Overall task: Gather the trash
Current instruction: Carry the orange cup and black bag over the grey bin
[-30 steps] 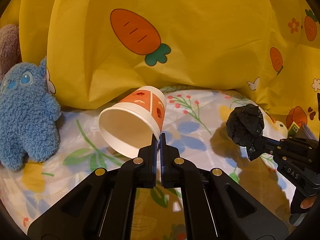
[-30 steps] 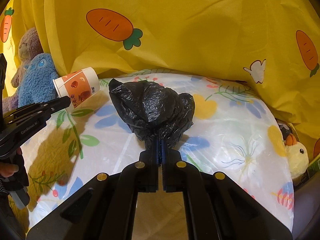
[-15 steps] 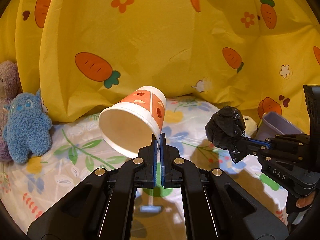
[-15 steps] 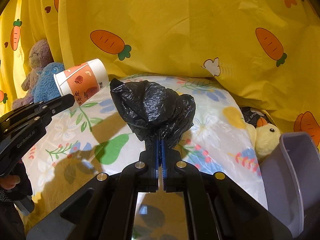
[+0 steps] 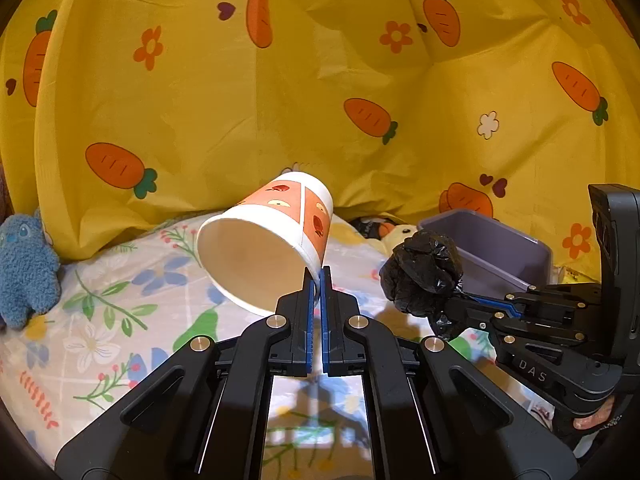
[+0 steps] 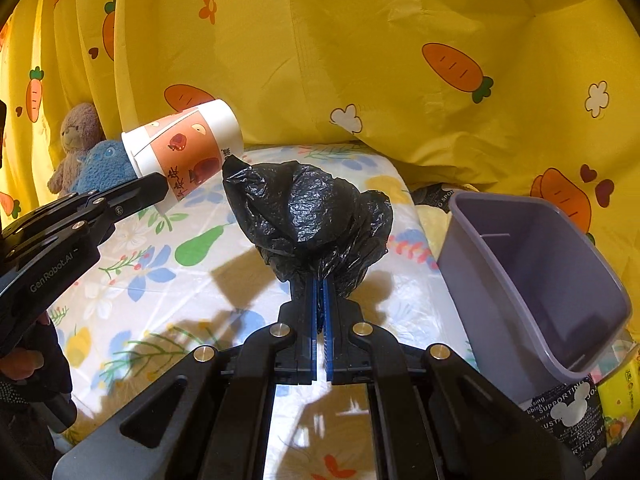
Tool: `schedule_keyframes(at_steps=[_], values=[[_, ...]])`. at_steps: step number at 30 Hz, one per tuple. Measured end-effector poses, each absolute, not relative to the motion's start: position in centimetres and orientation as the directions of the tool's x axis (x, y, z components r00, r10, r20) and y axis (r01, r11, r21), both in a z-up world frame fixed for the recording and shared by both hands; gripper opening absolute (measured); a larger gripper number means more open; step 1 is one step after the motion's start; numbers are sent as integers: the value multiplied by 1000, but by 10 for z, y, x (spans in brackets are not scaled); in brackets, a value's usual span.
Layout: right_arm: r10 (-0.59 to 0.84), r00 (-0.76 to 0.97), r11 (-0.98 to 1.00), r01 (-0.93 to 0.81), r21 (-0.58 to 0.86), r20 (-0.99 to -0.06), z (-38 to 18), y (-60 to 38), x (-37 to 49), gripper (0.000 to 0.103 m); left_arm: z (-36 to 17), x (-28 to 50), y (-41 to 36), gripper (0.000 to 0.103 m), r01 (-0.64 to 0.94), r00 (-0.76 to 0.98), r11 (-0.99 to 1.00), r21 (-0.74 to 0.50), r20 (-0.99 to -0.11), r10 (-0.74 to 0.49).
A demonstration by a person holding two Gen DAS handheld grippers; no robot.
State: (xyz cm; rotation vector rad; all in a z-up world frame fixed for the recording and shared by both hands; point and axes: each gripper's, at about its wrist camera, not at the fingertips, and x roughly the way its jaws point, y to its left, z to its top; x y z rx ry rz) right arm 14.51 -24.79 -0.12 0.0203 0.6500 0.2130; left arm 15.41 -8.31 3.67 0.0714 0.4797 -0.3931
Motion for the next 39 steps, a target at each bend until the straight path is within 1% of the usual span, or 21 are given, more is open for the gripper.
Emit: schedule_keyframes(at_steps=[21,29,33,39], values=[[71,819,993,-5,117,-569,-6,-340,121,4,30,145,-191,2,554,725,832,-19,-481,-493],[-31,825,987,115,114,-564,-5,-377,126,4,35,151,-238,2,621,674,783,-31,-490,-553],[-78,816,980,168,106,-573,-9,-393,130,4,34,156,-262,2,652,639,756,-49,-501,-584],[-102,800,970,213,121,-591,-15,-412,140,4,27,170,-288,2,686,577,720,-107,-522,-628]])
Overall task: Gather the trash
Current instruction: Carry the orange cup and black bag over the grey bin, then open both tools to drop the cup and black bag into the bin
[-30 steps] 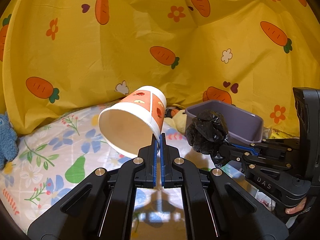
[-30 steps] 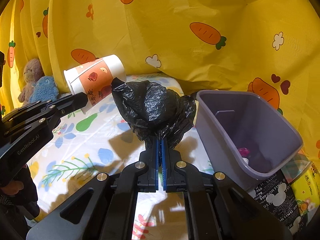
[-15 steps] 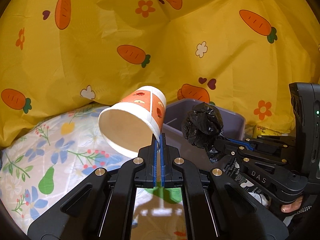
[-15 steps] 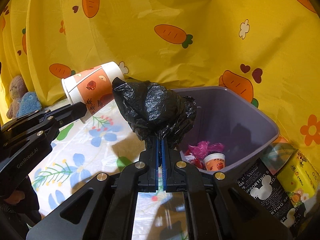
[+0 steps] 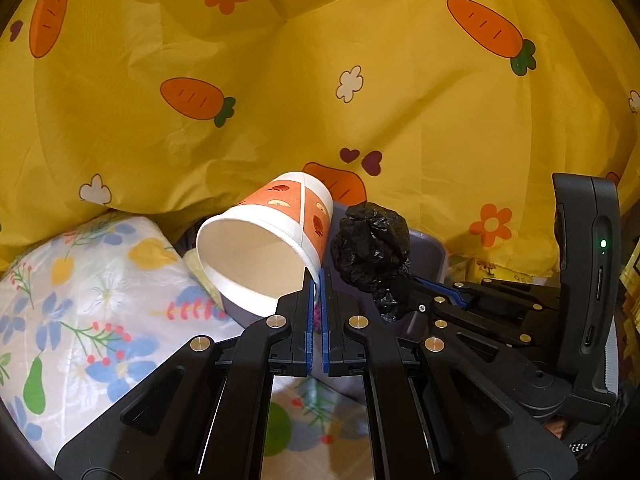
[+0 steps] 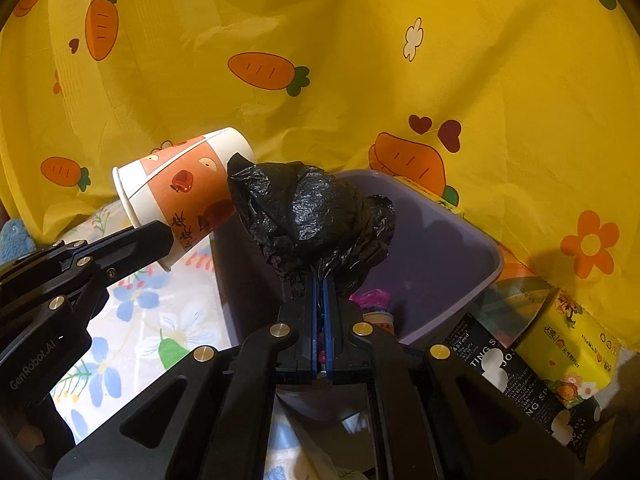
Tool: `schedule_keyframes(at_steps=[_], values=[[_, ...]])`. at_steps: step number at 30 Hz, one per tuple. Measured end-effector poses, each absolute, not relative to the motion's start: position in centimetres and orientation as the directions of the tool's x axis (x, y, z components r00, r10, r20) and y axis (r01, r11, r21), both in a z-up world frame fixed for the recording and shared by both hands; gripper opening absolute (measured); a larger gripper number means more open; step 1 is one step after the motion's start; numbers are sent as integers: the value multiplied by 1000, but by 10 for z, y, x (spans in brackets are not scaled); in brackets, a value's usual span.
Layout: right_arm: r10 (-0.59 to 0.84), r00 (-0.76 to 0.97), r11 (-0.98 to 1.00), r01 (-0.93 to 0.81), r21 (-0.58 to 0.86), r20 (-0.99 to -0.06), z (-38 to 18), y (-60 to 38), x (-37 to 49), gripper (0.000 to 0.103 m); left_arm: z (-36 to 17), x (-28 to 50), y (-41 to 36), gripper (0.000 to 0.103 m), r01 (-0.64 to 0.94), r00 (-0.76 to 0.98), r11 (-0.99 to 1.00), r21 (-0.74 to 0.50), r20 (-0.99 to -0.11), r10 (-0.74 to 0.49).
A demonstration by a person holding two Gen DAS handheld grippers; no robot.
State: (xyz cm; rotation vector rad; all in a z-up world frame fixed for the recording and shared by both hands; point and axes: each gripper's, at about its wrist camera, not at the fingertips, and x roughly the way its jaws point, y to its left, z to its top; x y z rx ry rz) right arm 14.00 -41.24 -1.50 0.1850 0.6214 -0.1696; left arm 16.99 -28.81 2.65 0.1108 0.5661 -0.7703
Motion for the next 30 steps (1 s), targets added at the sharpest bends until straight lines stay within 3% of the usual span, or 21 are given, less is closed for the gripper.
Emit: schedule_keyframes(at_steps=[14,16,17,19,20,21,23,24,30], values=[[-131,784,951,273,147,-606,-27,-445,151,4,6,197,-320,2,711,499,680,-178,-553,-667],[-130,783,949,275,151,-609,-28,-448,152,7,4,200,-319,2,710,491,676,-197,-549,-676],[-131,783,949,277,153,-609,-29,-449,152,14,4,201,-318,4,706,495,679,-201,-546,-676],[-142,782,945,290,152,-607,-30,-450,152,38,5,203,-313,18,695,510,689,-206,-535,-674],[-147,784,942,297,156,-602,-30,-450,151,52,6,202,-310,38,685,526,699,-203,-526,-668],[-153,785,941,301,154,-600,-31,-450,150,54,7,200,-305,50,678,545,708,-200,-510,-665],[-160,785,944,299,141,-598,-31,-448,150,57,9,197,-299,58,660,584,731,-173,-494,-644],[-161,786,944,299,139,-597,-31,-448,151,64,10,196,-296,65,648,601,744,-161,-492,-630],[-192,791,945,308,107,-581,-26,-439,146,76,10,193,-279,71,612,631,776,-157,-494,-598]])
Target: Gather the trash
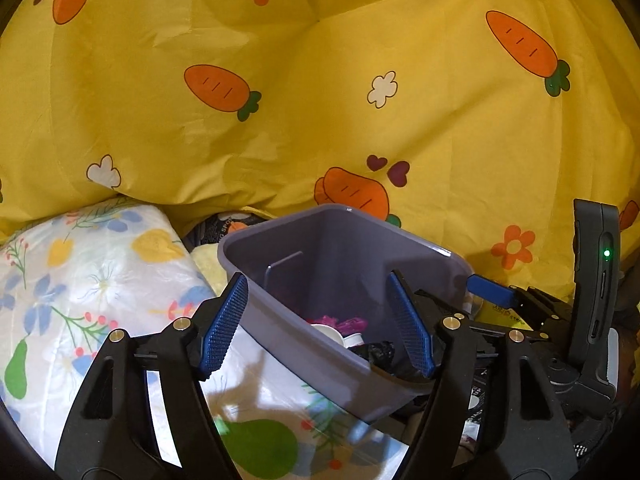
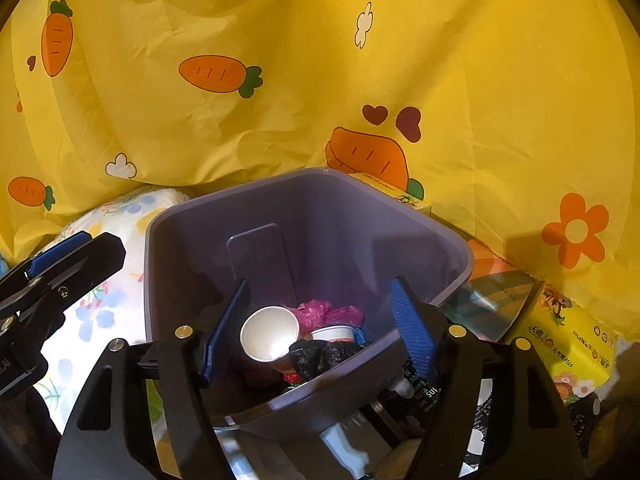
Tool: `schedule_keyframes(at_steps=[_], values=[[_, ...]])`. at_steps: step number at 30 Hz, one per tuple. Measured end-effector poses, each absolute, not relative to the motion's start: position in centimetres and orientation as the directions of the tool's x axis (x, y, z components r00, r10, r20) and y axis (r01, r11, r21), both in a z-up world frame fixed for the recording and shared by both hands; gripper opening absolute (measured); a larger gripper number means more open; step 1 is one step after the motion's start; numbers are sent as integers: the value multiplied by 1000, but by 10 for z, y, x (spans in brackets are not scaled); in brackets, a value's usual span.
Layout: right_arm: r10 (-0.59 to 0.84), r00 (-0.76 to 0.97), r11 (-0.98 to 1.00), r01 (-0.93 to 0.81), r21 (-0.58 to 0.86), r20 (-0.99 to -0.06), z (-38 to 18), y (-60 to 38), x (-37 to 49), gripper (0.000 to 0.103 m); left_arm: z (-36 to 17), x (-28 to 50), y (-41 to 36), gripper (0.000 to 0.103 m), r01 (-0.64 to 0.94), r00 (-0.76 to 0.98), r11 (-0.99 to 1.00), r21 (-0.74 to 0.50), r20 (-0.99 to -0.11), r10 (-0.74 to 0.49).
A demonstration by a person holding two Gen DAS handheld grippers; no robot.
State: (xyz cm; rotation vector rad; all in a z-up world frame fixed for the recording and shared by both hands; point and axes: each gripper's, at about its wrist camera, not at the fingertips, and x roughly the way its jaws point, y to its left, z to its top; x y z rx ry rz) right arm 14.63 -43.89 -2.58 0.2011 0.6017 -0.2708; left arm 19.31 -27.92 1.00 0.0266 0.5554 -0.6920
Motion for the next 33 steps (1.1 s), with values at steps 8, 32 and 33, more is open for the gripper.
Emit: schedule_keyframes(at_steps=[8,32,33], values=[[-203,800,946,309,99,-564,-20,-426,135,86,14,181,-250,81,557,682,817,-149,-479,-552],[-194,864,972,234,31,-465,1,-299,56,96,9,68,-106,97,252,870,967,-35,-428,-242],[-190,867,972,231,35,-461,1,-294,52,96,9,63,-100,97,242,875,970,-30,-424,-232]])
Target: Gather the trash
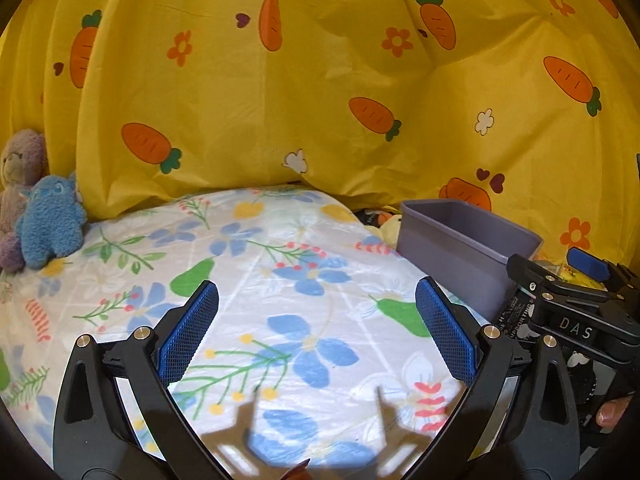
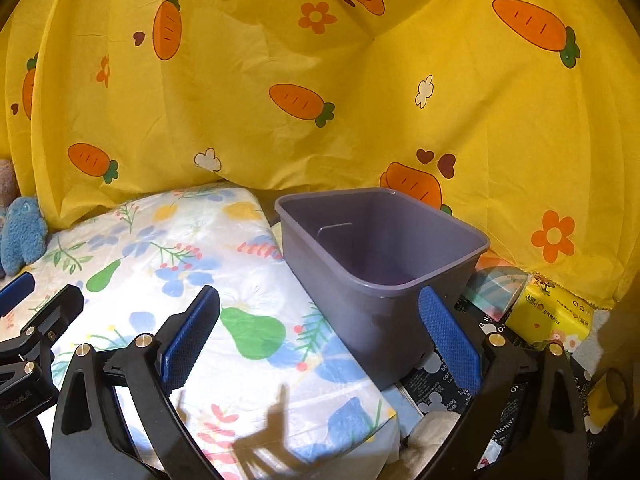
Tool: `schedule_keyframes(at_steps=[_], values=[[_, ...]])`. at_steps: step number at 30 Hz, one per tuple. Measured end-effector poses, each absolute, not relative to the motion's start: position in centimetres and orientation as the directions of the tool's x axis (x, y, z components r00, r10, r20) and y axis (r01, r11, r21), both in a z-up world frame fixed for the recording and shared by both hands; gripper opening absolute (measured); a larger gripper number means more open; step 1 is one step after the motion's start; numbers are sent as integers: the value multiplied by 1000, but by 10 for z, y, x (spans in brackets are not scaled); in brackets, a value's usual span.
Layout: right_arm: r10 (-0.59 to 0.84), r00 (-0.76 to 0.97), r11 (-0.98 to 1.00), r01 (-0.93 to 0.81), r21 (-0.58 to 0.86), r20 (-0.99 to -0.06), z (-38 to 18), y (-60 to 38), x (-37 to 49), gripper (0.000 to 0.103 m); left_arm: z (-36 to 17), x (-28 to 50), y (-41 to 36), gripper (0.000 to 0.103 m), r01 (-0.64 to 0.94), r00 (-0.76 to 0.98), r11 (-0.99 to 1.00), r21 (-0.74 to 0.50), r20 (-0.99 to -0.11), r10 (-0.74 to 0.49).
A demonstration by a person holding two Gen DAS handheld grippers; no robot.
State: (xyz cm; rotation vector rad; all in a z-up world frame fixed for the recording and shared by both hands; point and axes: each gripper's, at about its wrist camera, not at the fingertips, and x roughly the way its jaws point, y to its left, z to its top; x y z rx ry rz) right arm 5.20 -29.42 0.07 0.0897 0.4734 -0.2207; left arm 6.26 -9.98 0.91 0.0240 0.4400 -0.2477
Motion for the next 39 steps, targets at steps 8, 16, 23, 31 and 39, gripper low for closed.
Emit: schedule_keyframes(at_steps=[8,16,23,31,39], values=[[-187,884,977,214,14,-428,-6,-253,24,96,7,26,-58,97,158,900,987,-28,-407,-156],[-146,905,984,173,32,-401,-7,-230,3,96,1,2,-33,97,131,906,990,-59,-398,-144],[-162,908,983,185,22,-385,-9,-223,-4,96,0,-6,-28,97,139,904,987,-77,-397,-159],[-163,909,983,185,20,-382,-11,-222,-7,96,-4,-4,-28,97,134,898,987,-91,-410,-160],[-161,909,983,183,21,-383,-12,-221,-6,96,-5,-3,-28,97,133,897,987,-94,-411,-160]])
